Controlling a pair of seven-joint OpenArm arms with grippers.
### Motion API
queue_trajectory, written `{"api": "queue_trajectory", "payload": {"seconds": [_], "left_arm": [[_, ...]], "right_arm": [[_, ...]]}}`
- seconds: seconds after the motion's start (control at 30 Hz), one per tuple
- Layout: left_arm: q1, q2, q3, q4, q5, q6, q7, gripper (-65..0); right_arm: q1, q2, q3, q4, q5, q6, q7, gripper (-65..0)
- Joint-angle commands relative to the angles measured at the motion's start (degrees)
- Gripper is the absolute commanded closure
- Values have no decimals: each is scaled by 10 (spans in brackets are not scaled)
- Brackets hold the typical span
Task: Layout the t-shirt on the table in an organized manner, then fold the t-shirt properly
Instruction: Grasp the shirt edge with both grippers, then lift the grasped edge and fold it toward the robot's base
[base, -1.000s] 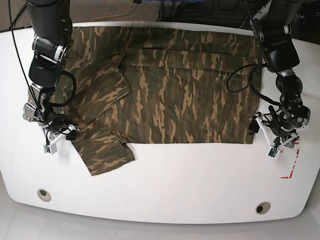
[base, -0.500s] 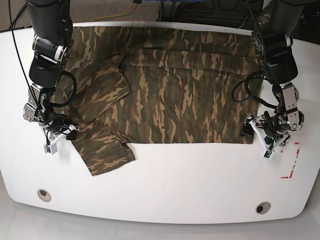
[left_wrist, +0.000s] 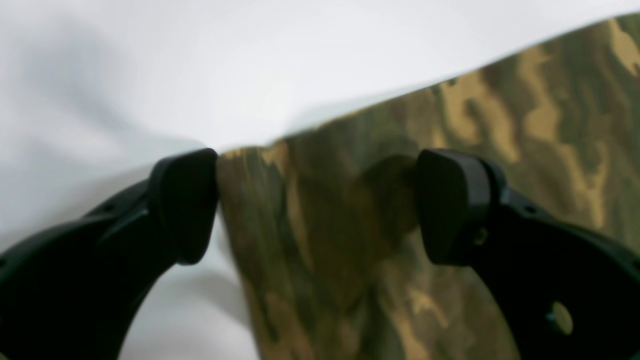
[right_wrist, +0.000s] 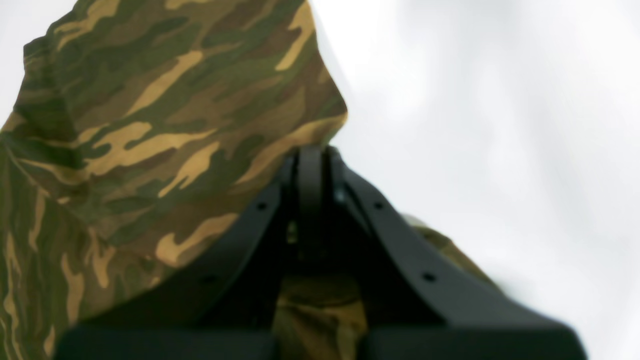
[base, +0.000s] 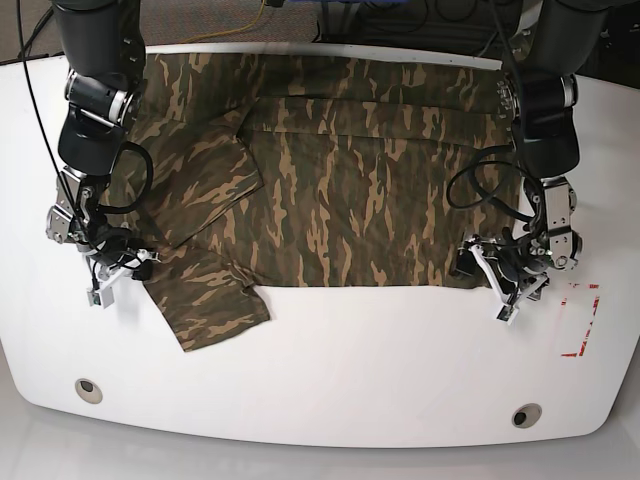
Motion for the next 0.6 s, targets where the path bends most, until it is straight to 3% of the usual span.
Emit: {"api": "queue_trajectory", "payload": {"seconds": [0.0,0.13,0.37,0.57], "left_arm": [[-9,4,-1,4,-2,-4,3,-577],[-7,5,-1,8,-2,-4,4,-527],[-7,5,-1,8,-2,-4,4,-320],[-7,1,-2,8,-2,-4,4,-209]], "right_arm": [[17,11,1,11,8,3,11,0],[17,12,1,11,8,3,11,0],[17,13,2,11,8,3,11,0],[17,13,2,11,8,3,11,0]]}}
